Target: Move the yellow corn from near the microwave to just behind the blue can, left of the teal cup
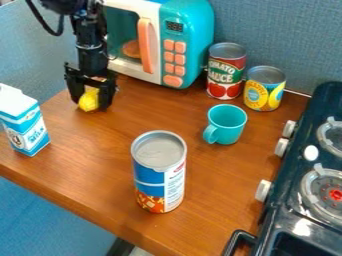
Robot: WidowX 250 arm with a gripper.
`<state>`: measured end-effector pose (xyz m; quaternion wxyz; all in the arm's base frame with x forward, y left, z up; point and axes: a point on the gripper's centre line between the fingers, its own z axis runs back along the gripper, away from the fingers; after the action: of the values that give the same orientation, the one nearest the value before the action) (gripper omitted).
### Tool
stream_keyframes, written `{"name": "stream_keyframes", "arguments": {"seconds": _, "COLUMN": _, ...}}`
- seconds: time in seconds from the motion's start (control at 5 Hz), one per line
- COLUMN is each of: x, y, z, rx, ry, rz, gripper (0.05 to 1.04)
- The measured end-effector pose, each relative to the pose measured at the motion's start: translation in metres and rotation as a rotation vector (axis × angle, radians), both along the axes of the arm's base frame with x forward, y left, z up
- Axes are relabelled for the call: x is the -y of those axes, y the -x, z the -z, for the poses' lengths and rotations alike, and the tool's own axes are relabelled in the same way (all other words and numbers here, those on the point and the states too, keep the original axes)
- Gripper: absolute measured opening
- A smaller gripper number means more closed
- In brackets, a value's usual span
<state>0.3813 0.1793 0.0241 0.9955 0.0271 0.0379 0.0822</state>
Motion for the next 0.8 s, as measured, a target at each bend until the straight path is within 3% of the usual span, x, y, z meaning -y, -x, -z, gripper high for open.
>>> {"name": "stream_keyframes", "arguments": {"seconds": 0.2, "x": 0.002, "y": -0.003, "z": 0.000, "rx": 0.001, "ry": -0.009, "rz": -0.005, "gripper": 0.756}}
{"name": "stream_keyframes", "arguments": {"seconds": 0.4, "x": 0.007, "y": -0.006, "z": 0.000, "rx": -0.001, "ry": -0.015, "rz": 0.003, "gripper": 0.673}}
{"name": "stream_keyframes", "arguments": {"seconds": 0.6, "x": 0.009, "y": -0.004, "z": 0.000, "rx": -0.014, "ry": -0.006, "rz": 0.045, "gripper": 0.673}}
{"name": "stream_keyframes", "arguments": {"seconds": 0.8, "x": 0.024, "y": -0.009, "z": -0.013, "rx": -0.035, "ry": -0.034, "rz": 0.222, "gripper": 0.673}}
